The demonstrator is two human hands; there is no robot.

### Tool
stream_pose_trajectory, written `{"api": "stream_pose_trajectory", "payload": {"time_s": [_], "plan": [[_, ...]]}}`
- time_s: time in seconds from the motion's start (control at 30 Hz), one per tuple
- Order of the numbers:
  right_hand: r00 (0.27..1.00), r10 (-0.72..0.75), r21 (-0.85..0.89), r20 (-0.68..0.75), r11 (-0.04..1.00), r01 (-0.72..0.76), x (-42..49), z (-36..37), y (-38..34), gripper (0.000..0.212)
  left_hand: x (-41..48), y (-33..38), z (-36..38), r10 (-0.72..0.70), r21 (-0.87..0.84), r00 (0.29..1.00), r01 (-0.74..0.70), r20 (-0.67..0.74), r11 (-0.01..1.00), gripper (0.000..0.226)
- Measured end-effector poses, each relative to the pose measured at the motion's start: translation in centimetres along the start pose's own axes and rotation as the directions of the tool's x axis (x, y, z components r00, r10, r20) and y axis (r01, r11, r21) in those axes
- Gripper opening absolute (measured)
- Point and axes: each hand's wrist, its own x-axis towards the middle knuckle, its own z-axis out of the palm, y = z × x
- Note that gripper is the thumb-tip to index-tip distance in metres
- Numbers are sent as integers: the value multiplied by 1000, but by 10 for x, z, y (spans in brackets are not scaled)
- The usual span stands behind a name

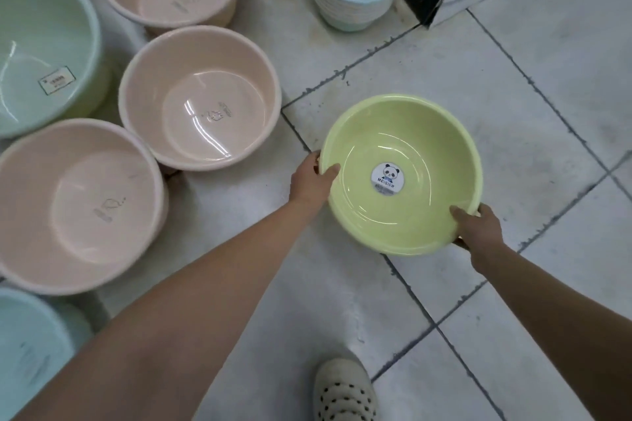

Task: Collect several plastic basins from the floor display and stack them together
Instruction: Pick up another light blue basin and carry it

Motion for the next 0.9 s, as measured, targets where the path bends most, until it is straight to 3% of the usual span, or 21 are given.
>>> {"api": "stream_pose_trajectory", "payload": {"time_s": [0.1,0.17,0.33,0.43,0.5,0.6,0.7,0.77,0.9], "plan": [[972,-213,-315,-96,933,173,-46,5,-12,63,-30,-7,-33,-95,-87,995,93,-14,992,33],[927,-372,-410,-52,854,320,-87,21,-23,65,-58,-19,-71,-114,-186,991,99,-72,978,20],[836,-404,-390,372,749,536,-208,119,-39,47,-146,-66,-203,-222,-362,915,91,-338,928,11],[719,-334,-367,610,685,630,-288,196,-32,41,-206,-115,-291,-313,-372,778,110,-544,922,12],[650,-244,-359,720,670,650,-333,240,-18,42,-246,-152,-337,-377,-364,637,159,-672,918,13],[573,-106,-383,813,643,663,-387,293,13,48,-298,-207,-385,-442,-349,410,284,-798,893,19],[547,-9,-425,837,618,662,-417,334,47,57,-327,-259,-415,-501,-384,252,397,-828,834,38],[553,42,-454,832,624,636,-423,358,69,61,-334,-288,-426,-582,-453,201,451,-788,769,57],[588,78,-466,805,696,546,-422,399,108,64,-326,-335,-439,-719,-618,178,400,-672,677,78]]}}
